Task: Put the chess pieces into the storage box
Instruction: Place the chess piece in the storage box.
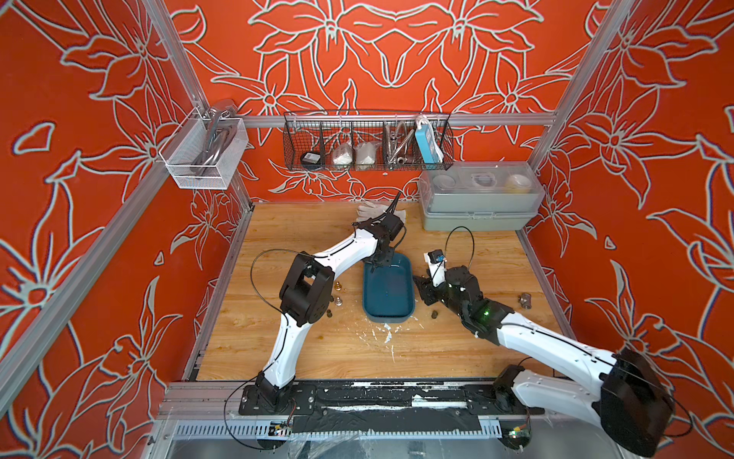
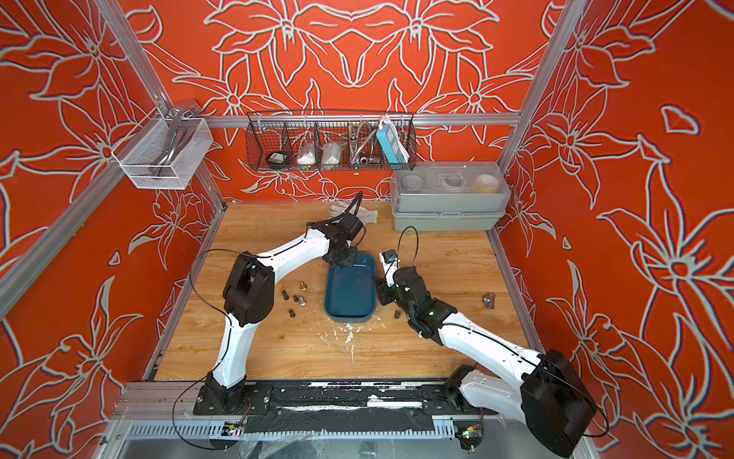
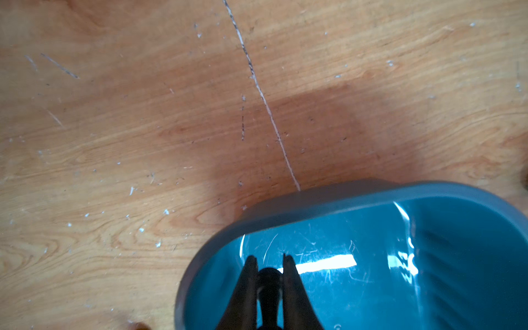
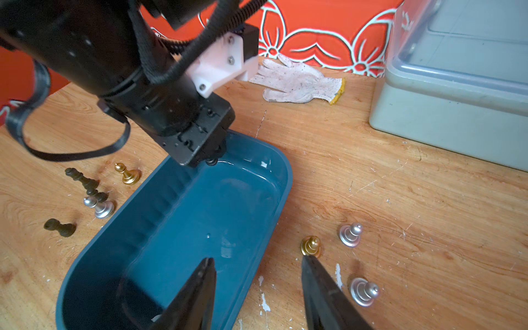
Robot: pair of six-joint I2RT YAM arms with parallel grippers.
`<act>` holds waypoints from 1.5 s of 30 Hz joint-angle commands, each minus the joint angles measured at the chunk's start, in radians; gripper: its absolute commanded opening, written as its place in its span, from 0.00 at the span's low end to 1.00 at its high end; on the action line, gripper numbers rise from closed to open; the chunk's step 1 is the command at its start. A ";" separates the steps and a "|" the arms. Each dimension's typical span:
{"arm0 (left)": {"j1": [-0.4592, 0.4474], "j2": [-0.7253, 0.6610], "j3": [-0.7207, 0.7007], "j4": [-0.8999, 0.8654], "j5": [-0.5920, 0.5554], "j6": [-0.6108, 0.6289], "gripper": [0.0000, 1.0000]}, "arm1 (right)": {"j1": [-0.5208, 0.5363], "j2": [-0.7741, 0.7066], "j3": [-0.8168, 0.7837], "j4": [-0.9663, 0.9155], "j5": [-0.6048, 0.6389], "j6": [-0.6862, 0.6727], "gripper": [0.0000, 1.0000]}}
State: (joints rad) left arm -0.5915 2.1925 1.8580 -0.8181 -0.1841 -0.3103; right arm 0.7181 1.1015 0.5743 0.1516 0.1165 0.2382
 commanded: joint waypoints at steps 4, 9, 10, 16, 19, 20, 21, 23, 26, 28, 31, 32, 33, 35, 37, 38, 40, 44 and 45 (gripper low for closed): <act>-0.008 0.038 0.026 -0.015 -0.030 0.012 0.14 | -0.003 -0.022 -0.023 0.025 0.026 0.007 0.53; -0.009 0.047 0.022 -0.016 -0.046 0.011 0.14 | -0.002 -0.024 -0.024 0.028 0.019 0.007 0.53; -0.010 0.048 0.022 -0.016 -0.046 0.009 0.15 | -0.002 -0.024 -0.024 0.028 0.018 0.008 0.53; -0.012 0.060 0.020 -0.010 -0.048 0.008 0.15 | -0.002 -0.033 -0.028 0.027 0.020 0.006 0.53; -0.012 0.064 0.018 -0.009 -0.045 0.005 0.15 | -0.002 -0.034 -0.028 0.029 0.021 0.006 0.53; -0.011 0.067 0.016 -0.009 -0.045 0.003 0.15 | -0.002 -0.033 -0.028 0.029 0.020 0.006 0.53; -0.011 0.068 0.015 -0.009 -0.043 0.003 0.15 | -0.002 -0.033 -0.029 0.029 0.021 0.006 0.53; -0.013 0.074 0.015 -0.010 -0.040 0.002 0.15 | -0.002 -0.032 -0.029 0.030 0.020 0.006 0.53; -0.014 0.075 0.005 -0.004 -0.046 0.001 0.15 | -0.003 -0.032 -0.030 0.031 0.019 0.007 0.53; -0.014 0.078 0.006 -0.004 -0.048 0.002 0.15 | -0.002 -0.032 -0.029 0.031 0.018 0.007 0.53; -0.014 0.080 0.006 -0.003 -0.052 0.002 0.15 | -0.002 -0.033 -0.029 0.031 0.017 0.008 0.53; -0.014 0.081 0.006 -0.003 -0.052 0.003 0.15 | -0.002 -0.032 -0.030 0.031 0.018 0.007 0.52; -0.015 0.082 0.007 -0.003 -0.053 0.002 0.16 | -0.002 -0.034 -0.030 0.031 0.019 0.008 0.53; -0.014 0.084 0.005 -0.003 -0.051 0.002 0.16 | -0.004 -0.035 -0.029 0.031 0.018 0.007 0.53; -0.014 0.085 0.003 -0.003 -0.049 0.002 0.16 | -0.003 -0.035 -0.031 0.031 0.019 0.007 0.53; -0.014 0.084 0.000 -0.003 -0.048 0.003 0.16 | -0.002 -0.035 -0.031 0.031 0.018 0.007 0.53; -0.014 0.086 -0.002 -0.003 -0.046 0.002 0.16 | -0.003 -0.035 -0.031 0.032 0.019 0.007 0.53; -0.014 0.091 -0.004 -0.004 -0.046 0.004 0.17 | -0.002 -0.036 -0.031 0.032 0.017 0.007 0.53; -0.014 0.093 -0.003 -0.004 -0.048 0.004 0.17 | -0.002 -0.039 -0.031 0.032 0.017 0.007 0.53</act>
State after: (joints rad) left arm -0.5976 2.2620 1.8645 -0.8169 -0.2237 -0.3111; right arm 0.7181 1.0813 0.5575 0.1654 0.1207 0.2382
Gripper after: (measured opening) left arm 0.170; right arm 0.526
